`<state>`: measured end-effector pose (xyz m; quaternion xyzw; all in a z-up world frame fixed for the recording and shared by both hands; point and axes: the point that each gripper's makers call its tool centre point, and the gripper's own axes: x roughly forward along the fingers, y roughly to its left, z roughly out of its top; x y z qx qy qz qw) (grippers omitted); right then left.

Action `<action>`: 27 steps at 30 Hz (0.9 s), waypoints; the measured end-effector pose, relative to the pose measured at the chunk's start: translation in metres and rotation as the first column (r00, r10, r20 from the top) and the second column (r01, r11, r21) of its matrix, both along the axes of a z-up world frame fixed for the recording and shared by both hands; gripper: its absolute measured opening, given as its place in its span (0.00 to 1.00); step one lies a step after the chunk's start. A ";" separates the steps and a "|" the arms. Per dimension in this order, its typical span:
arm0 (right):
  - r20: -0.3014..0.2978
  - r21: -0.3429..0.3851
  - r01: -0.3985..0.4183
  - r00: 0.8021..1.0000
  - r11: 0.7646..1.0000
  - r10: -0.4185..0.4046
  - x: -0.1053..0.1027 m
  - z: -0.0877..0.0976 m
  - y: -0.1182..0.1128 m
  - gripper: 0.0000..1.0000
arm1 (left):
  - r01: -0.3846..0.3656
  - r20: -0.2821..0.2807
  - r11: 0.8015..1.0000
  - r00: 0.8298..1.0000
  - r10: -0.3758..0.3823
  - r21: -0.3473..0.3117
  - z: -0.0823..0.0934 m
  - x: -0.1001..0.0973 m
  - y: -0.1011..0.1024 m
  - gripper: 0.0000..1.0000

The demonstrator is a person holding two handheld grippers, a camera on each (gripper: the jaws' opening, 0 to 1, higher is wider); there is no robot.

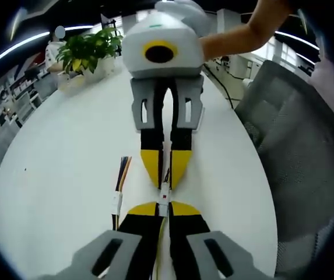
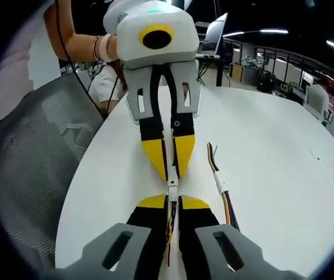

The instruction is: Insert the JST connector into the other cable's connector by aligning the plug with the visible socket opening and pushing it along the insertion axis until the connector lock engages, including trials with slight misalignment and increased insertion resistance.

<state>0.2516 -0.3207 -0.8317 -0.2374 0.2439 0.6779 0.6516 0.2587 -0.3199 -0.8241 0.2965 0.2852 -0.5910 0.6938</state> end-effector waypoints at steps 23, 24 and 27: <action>0.022 0.014 -0.013 1.000 1.000 0.013 0.001 0.005 0.003 0.02 | -0.010 -0.002 1.000 1.000 0.010 -0.019 0.000 0.001 -0.005 0.00; 0.027 0.015 -0.014 1.000 1.000 0.014 0.001 0.006 0.003 0.02 | -0.015 -0.001 1.000 1.000 0.015 -0.020 0.001 0.002 -0.005 0.00; 0.026 0.020 -0.015 1.000 1.000 0.014 0.003 0.006 0.001 0.02 | -0.013 0.003 1.000 1.000 0.013 -0.023 0.002 0.002 -0.006 0.00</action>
